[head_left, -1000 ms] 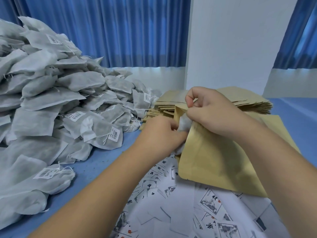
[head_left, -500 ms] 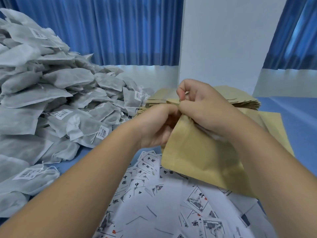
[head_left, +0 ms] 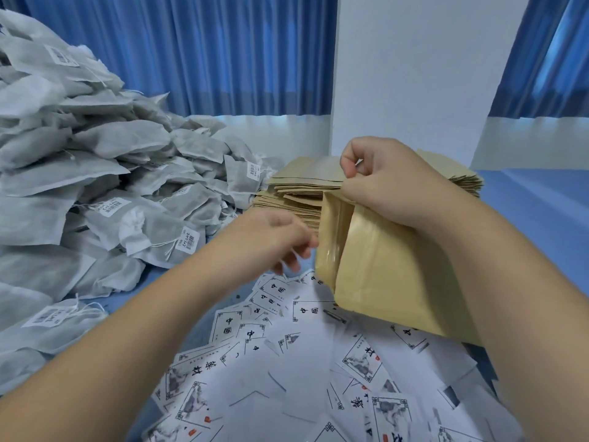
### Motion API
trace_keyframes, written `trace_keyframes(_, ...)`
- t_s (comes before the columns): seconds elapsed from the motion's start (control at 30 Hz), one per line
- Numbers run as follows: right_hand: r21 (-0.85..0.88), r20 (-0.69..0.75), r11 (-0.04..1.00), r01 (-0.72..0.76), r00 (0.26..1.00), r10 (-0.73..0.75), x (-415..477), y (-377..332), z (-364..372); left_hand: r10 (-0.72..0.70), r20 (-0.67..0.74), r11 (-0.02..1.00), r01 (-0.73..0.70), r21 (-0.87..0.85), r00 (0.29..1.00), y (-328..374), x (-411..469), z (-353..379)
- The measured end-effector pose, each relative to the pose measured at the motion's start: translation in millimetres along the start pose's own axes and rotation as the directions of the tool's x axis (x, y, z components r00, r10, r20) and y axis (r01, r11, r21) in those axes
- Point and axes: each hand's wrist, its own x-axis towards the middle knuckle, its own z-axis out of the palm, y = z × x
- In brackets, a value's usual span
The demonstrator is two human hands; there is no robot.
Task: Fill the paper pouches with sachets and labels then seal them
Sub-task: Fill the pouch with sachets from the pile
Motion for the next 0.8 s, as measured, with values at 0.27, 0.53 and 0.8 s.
trace_keyframes(0.27,-0.185,0.180,0.978,-0.096,0.975,0.129,-1,1,5,-0.101,0.395,0.776,-0.176,0.606,0.913,-33,-22,13)
trace_keyframes(0.53,-0.344,0.205,0.935,-0.090,0.964,0.168,-3,-10,5,-0.040,0.272,0.907,-0.079,0.414,0.961,-33,-21,5)
trace_keyframes(0.8,-0.377,0.244,0.923,-0.076,0.953,0.177,-5,-19,0,0.053,-0.136,0.960,-0.088,-0.266,0.989,-34,-7,-26)
